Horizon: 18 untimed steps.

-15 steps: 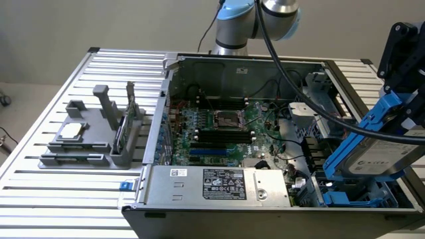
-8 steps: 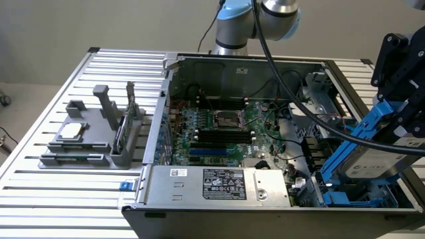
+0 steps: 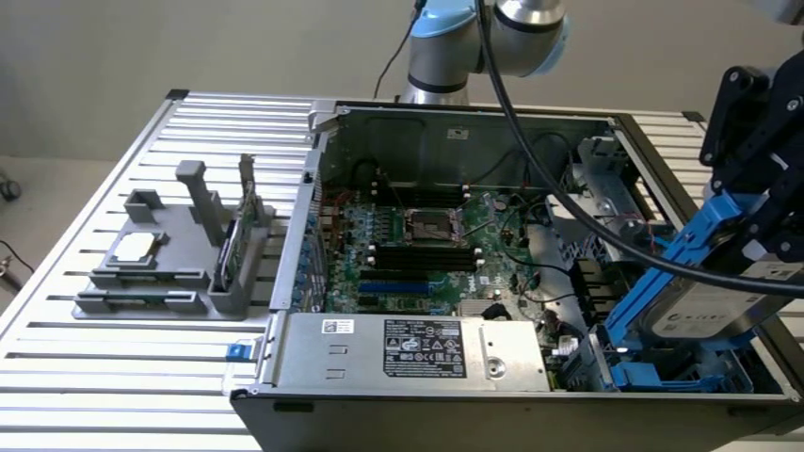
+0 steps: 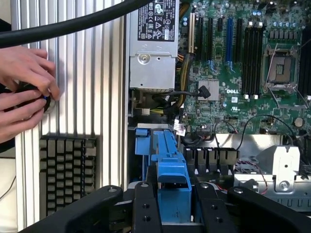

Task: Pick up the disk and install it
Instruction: 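Insert the disk into the insertion slot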

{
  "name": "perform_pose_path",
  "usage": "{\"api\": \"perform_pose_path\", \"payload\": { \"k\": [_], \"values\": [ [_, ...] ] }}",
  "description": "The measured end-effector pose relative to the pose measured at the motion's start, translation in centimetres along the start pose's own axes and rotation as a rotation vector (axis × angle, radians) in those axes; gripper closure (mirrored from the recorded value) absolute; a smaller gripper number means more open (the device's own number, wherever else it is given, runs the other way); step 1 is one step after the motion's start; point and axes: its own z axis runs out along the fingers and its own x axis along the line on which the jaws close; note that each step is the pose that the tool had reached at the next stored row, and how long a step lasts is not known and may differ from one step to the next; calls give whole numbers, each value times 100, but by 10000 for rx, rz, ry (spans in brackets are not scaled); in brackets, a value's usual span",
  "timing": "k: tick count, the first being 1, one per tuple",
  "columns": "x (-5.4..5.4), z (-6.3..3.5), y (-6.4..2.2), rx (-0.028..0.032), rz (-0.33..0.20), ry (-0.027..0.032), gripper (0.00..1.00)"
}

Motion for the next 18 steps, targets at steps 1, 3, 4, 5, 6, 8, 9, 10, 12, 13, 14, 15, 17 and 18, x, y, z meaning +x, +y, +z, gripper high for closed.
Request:
{"api": "perform_pose_path", "payload": {
  "k": [1, 3, 4, 5, 6, 8, 9, 10, 12, 13, 14, 15, 17, 18],
  "values": [
    [-1, 5, 0, 0, 0, 0, 67],
    [-2, 17, 0, 4, 0, 1, 67],
    [-2, 23, -1, 10, -1, 4, 67],
    [-2, 33, -1, 18, 0, 3, 67],
    [-2, 43, -1, 27, 0, 4, 67],
    [-1, 64, -1, 50, 0, 3, 67],
    [-1, 74, -1, 57, -1, 3, 67],
    [-1, 80, -1, 60, -1, 3, 67],
    [-1, 88, -1, 64, 0, 2, 67],
    [-1, 91, -1, 64, -1, 3, 67],
    [-1, 94, -1, 64, -1, 2, 67],
    [-1, 97, 0, 64, -1, 3, 67],
    [-1, 103, 0, 64, 0, 4, 67],
    [-1, 108, 1, 65, 0, 3, 67]
  ]
}}
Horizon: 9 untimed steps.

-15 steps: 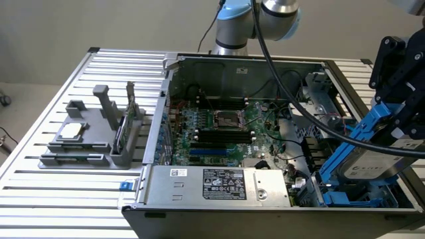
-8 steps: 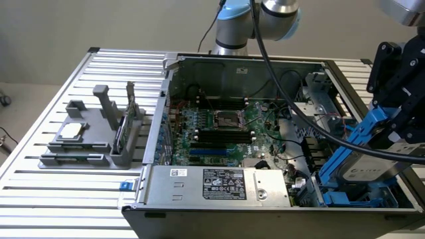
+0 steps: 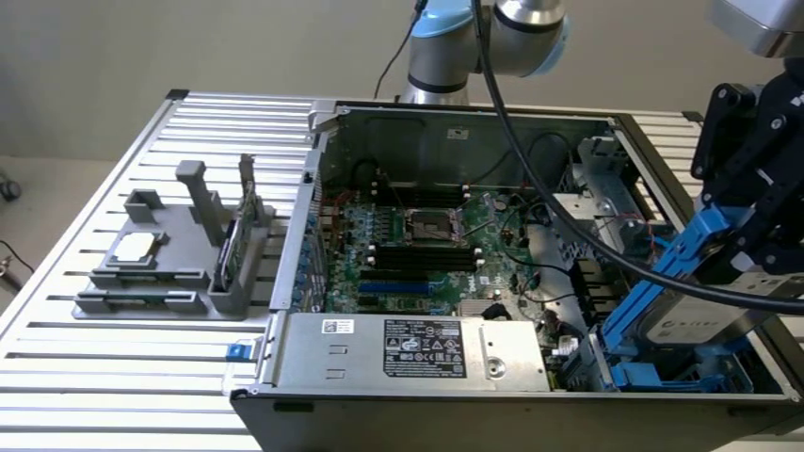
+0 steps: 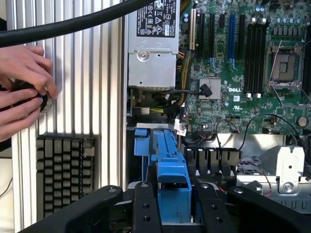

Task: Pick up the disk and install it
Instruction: 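Insert the disk into the insertion slot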

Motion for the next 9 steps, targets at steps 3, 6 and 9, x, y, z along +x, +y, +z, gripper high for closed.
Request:
{"api": "perform_pose_path", "payload": {
  "k": [3, 6, 9],
  "values": [
    [0, 12, 1, 0, 11, 0, 67],
    [0, 25, 2, 2, 46, -1, 67],
    [0, 39, 3, 4, 77, -2, 67]
  ]
}}
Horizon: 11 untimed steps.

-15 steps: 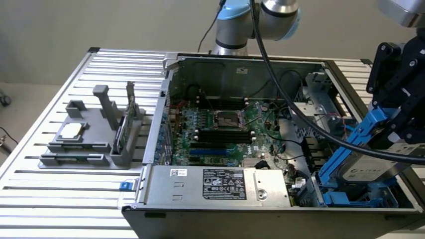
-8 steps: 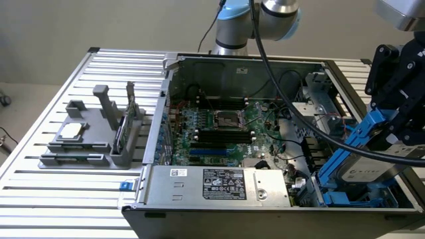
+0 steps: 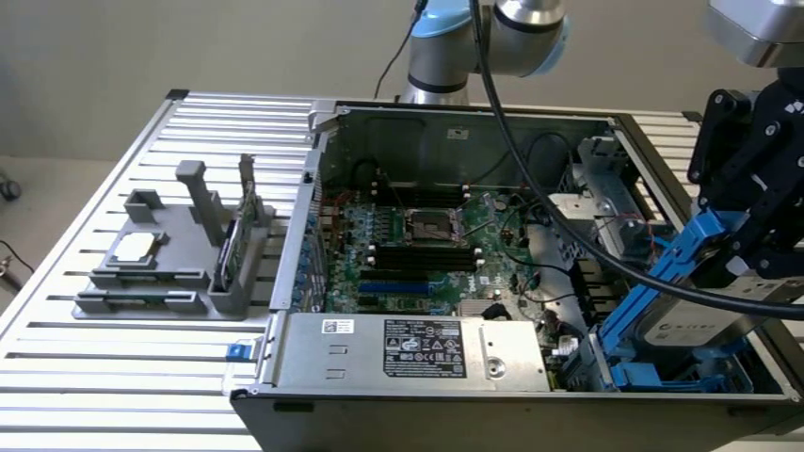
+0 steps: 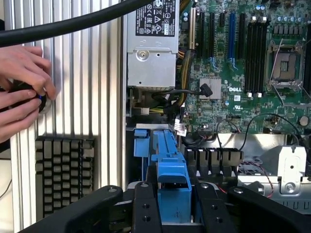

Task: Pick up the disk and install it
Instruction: 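Insert the disk into the insertion slot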

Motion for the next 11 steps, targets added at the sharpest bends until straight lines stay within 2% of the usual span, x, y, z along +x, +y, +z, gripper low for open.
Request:
{"api": "perform_pose_path", "payload": {
  "k": [11],
  "values": [
    [0, 38, 2, 3, 60, 0, 67]
  ]
}}
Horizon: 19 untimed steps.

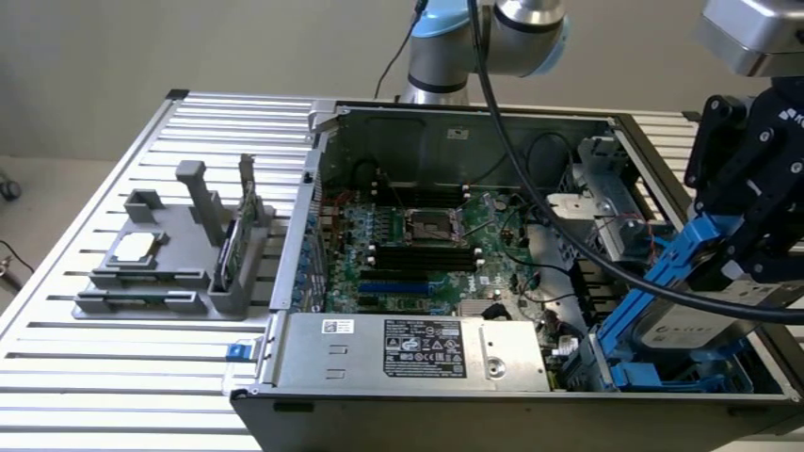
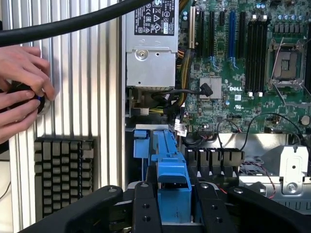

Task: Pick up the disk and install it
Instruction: 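Insert the disk into the insertion slot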

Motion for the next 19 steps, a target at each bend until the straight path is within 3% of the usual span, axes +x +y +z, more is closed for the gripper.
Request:
{"api": "perform_pose_path", "payload": {
  "k": [19],
  "values": [
    [-58, 35, 0, 6, 23, 0, 67]
  ]
}}
